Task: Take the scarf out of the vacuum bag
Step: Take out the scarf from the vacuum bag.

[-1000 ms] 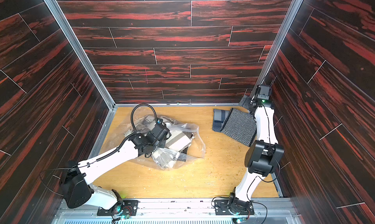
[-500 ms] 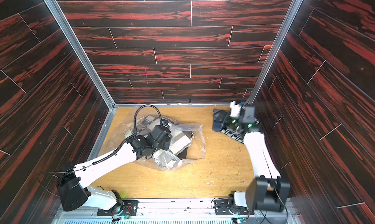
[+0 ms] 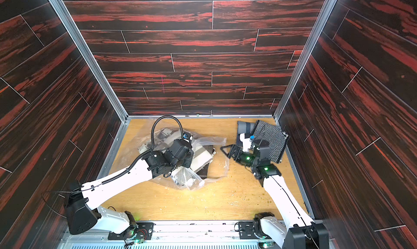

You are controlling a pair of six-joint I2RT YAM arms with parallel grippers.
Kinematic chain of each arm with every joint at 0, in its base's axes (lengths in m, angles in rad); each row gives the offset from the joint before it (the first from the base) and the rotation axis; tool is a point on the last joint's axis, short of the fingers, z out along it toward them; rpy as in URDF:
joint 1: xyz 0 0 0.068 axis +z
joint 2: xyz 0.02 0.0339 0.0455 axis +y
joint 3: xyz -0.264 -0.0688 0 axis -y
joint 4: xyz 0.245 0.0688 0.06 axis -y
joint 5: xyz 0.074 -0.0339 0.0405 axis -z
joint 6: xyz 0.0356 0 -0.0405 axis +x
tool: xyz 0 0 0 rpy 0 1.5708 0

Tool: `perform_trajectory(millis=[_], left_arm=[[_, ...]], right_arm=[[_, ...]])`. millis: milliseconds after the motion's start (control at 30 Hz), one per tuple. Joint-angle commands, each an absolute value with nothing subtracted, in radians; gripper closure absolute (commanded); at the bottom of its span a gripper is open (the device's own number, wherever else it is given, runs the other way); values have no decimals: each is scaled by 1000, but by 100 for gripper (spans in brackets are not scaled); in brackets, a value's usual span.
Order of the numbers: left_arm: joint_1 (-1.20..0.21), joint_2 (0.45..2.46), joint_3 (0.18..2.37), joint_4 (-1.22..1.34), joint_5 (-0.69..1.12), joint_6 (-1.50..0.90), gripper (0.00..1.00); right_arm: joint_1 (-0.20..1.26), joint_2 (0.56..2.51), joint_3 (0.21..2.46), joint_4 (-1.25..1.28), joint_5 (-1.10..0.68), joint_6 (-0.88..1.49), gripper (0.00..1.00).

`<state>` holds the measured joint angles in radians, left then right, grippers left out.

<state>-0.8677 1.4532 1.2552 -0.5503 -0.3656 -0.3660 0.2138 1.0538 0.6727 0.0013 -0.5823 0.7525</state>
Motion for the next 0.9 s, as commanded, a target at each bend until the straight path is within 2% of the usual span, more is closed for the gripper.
perform_trajectory(millis=[0, 567, 867], left_arm=[[-874, 1456, 1270, -552, -347, -370, 100], [-902, 1491, 1319, -608, -333, -388, 100], [-955, 1502, 1330, -625, -347, -381, 100]], right_arm=[[250, 1020, 619, 125, -573, 817, 2], [271, 989, 468, 319, -580, 920, 1], [318, 1157, 403, 560, -563, 950, 4]])
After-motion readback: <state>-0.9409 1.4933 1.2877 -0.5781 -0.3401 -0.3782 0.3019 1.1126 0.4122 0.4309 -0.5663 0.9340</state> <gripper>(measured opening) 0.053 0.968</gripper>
